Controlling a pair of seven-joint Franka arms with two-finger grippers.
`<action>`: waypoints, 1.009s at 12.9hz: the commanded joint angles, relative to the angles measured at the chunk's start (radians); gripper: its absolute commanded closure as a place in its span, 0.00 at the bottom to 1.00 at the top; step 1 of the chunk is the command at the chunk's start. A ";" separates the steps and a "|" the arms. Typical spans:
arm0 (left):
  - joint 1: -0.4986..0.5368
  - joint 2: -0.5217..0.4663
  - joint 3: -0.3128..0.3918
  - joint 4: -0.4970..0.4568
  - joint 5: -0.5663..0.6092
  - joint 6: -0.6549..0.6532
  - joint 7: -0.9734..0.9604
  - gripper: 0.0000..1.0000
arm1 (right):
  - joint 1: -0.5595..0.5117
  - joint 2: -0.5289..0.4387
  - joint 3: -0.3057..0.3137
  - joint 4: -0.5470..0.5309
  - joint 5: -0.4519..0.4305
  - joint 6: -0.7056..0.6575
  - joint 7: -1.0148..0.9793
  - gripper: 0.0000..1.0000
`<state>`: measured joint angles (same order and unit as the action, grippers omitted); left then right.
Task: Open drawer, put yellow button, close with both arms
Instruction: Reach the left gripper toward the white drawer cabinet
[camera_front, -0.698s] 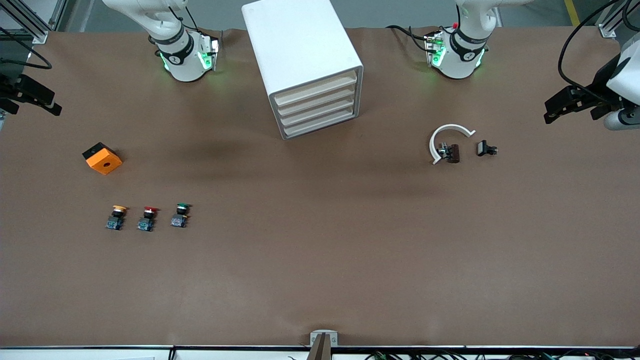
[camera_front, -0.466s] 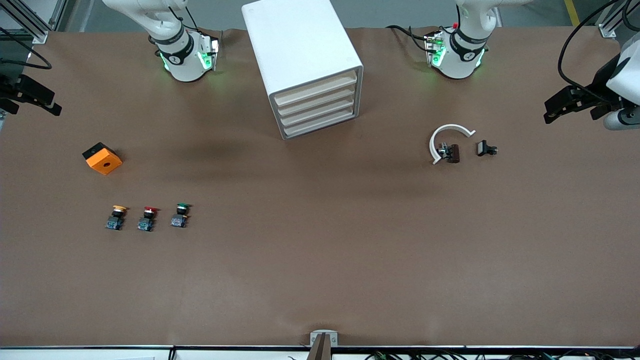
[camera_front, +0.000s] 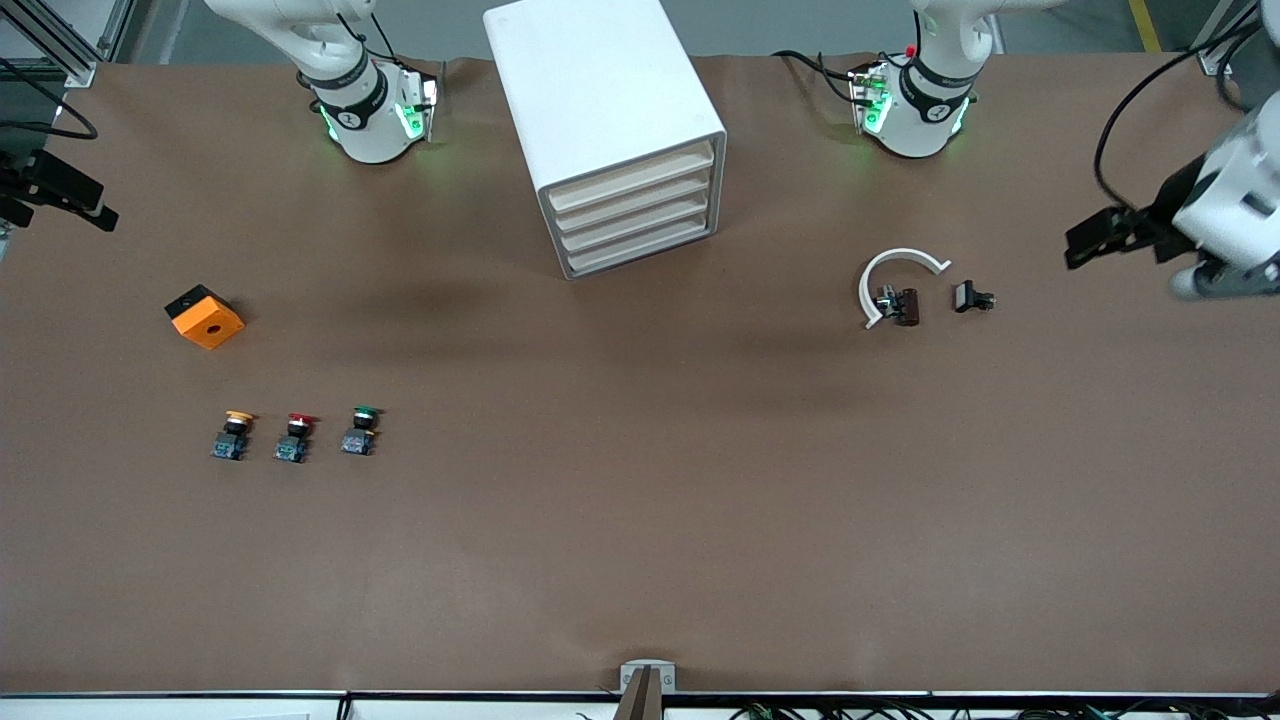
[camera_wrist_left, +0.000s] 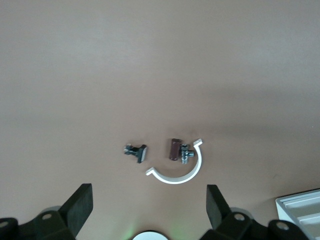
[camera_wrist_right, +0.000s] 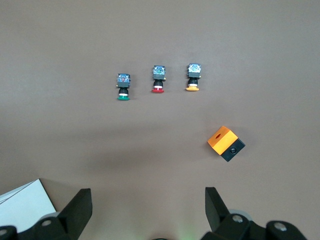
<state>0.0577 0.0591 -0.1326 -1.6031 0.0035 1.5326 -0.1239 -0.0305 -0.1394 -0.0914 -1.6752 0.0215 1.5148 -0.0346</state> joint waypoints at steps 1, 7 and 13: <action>-0.018 0.118 -0.021 0.020 -0.045 0.063 -0.114 0.00 | -0.011 -0.022 0.013 -0.020 0.014 0.002 0.027 0.00; -0.185 0.315 -0.027 0.028 -0.106 0.129 -0.672 0.00 | -0.008 -0.017 0.015 -0.015 0.006 0.007 0.027 0.00; -0.302 0.444 -0.027 0.106 -0.344 0.097 -1.391 0.00 | -0.014 -0.019 0.012 -0.015 0.005 0.008 -0.018 0.00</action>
<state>-0.2465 0.4511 -0.1639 -1.5577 -0.2685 1.6654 -1.3484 -0.0305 -0.1396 -0.0861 -1.6762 0.0214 1.5166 -0.0348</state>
